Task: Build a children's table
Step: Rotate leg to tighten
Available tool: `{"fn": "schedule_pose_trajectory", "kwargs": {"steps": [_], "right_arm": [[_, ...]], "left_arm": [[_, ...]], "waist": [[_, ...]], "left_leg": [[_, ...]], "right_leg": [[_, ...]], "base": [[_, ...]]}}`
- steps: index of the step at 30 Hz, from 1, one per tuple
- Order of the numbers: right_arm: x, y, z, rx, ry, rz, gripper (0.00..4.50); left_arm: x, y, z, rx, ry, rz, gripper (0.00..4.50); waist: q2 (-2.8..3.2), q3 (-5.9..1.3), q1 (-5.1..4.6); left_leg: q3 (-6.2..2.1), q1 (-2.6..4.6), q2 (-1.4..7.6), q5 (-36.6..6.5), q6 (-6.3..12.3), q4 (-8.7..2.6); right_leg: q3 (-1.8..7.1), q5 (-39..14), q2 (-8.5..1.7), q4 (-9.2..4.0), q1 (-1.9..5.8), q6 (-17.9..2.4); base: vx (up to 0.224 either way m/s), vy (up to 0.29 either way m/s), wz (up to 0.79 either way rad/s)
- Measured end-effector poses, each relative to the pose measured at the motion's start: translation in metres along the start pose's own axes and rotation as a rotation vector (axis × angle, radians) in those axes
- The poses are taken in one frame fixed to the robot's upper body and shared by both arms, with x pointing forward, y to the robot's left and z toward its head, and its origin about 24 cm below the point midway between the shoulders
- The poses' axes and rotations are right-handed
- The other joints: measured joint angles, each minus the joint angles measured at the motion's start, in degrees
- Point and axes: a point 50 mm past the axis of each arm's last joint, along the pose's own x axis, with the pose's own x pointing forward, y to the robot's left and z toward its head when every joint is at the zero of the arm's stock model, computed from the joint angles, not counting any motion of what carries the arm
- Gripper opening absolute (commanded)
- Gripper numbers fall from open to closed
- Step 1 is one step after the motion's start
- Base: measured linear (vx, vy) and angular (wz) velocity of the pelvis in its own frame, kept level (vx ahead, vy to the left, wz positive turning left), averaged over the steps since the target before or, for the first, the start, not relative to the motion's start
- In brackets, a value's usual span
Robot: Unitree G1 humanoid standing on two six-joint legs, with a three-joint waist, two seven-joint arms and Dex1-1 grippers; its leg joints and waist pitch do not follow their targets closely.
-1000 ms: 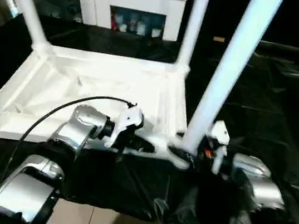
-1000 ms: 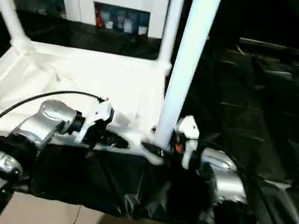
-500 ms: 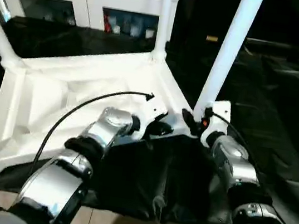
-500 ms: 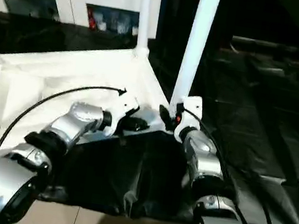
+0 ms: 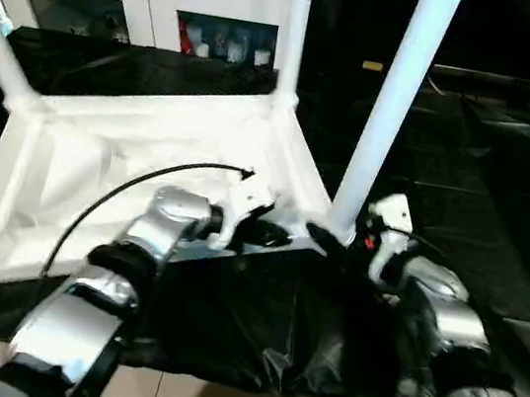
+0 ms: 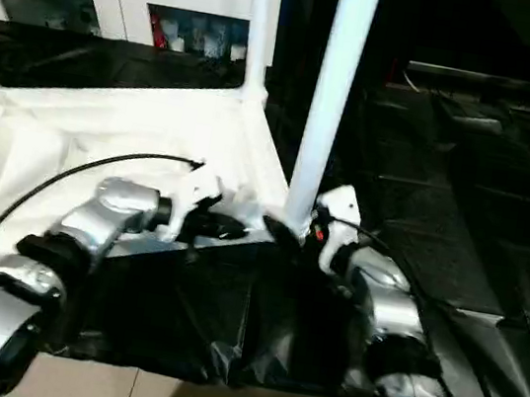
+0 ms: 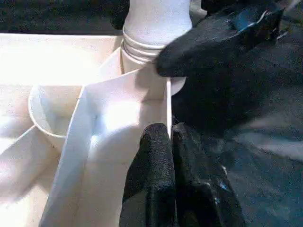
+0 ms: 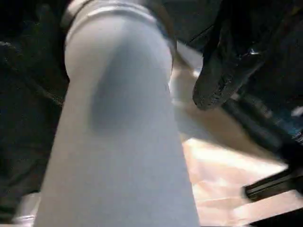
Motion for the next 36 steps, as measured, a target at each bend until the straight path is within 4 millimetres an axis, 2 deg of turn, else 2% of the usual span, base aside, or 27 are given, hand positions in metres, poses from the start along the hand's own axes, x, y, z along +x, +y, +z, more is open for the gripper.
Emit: {"fn": "schedule_pose_trajectory", "kwargs": {"steps": [4, 6, 10, 14, 20, 24, 27, 30, 36], "right_arm": [[-0.016, 0.005, -0.003, -0.021, 0.031, 0.156, 4.11], [-0.017, 0.007, -0.002, -0.024, 0.034, 0.189, 3.88], [-0.023, 0.01, -0.001, -0.027, 0.064, 0.253, 3.58], [-0.025, 0.012, 0.0, -0.031, 0.081, 0.283, 3.36], [-0.025, 0.013, 0.0, -0.024, 0.092, 0.292, 2.83], [-0.024, 0.013, 0.0, -0.022, 0.095, 0.282, 2.73], [-0.017, 0.01, -0.001, -0.014, 0.078, 0.208, 2.7], [0.002, 0.003, 0.001, 0.049, 0.031, 0.025, 2.68], [0.017, -0.007, 0.006, 0.077, 0.01, -0.226, 2.67]], "left_arm": [[-0.011, -0.004, -0.005, 0.006, 0.005, -0.094, 0.0], [-0.012, -0.005, -0.006, 0.005, 0.008, -0.115, 0.0], [-0.014, -0.008, -0.006, 0.013, 0.018, -0.177, 0.0], [-0.015, -0.01, -0.006, 0.017, 0.024, -0.207, 0.0], [-0.015, -0.01, -0.006, 0.015, 0.026, -0.22, 0.0], [-0.015, -0.01, -0.006, 0.014, 0.026, -0.214, 0.0], [-0.015, -0.008, -0.007, 0.008, 0.026, -0.165, 0.0], [-0.008, -0.001, -0.004, -0.006, 0.019, -0.037, 0.0], [0.014, 0.003, 0.006, -0.036, 0.012, 0.11, 0.0]], "waist": [[-0.03, 0.01, 0.21], [-0.03, 0.01, 0.2], [-0.06, 0.03, 0.87], [-0.07, 0.04, 1.34], [-0.07, 0.03, 1.47], [-0.1, 0.03, 1.44], [-0.14, 0.01, 1.17], [-0.29, 0.07, -0.04], [-0.33, 0.04, -0.2]], "left_leg": [[0.0, -0.02, -0.02, 0.0, 0.0, 0.03], [0.0, -0.03, -0.02, 0.0, 0.0, 0.03], [0.0, -0.07, -0.02, 0.0, 0.0, 0.02], [0.01, -0.1, -0.02, -0.01, 0.0, 0.01], [0.01, -0.12, -0.02, -0.01, 0.0, 0.01], [0.01, -0.12, -0.02, 0.0, 0.0, 0.02], [0.01, -0.05, -0.02, 0.0, 0.0, 0.02], [0.0, 0.02, -0.04, 0.0, -0.03, 0.04], [0.0, 0.11, -0.07, 0.0, -0.03, 0.02]], "right_leg": [[0.01, 0.0, -0.04, -0.02, 0.03, 0.0], [0.01, 0.0, -0.04, -0.02, 0.02, 0.0], [0.0, 0.0, -0.05, -0.07, 0.02, 0.0], [-0.02, 0.0, -0.05, -0.14, 0.01, 0.0], [-0.04, 0.0, -0.06, -0.16, 0.01, 0.0], [-0.04, 0.0, -0.06, -0.15, 0.02, 0.0], [-0.02, 0.02, -0.06, -0.11, 0.05, -0.03], [0.01, 0.09, -0.07, 0.01, 0.01, -0.14], [0.07, 0.09, -0.06, 0.03, 0.04, -0.14]], "base": [[0.0, 0.0, 0.0], [0.0, 0.0, 0.0], [0.0, 0.0, 0.0], [0.0, 0.0, 0.0], [0.0, 0.0, 0.0], [0.0, 0.0, 0.0], [0.0, 0.0, 0.0], [0.0, 0.0, 0.0], [0.0, 0.0, 0.0]]}}
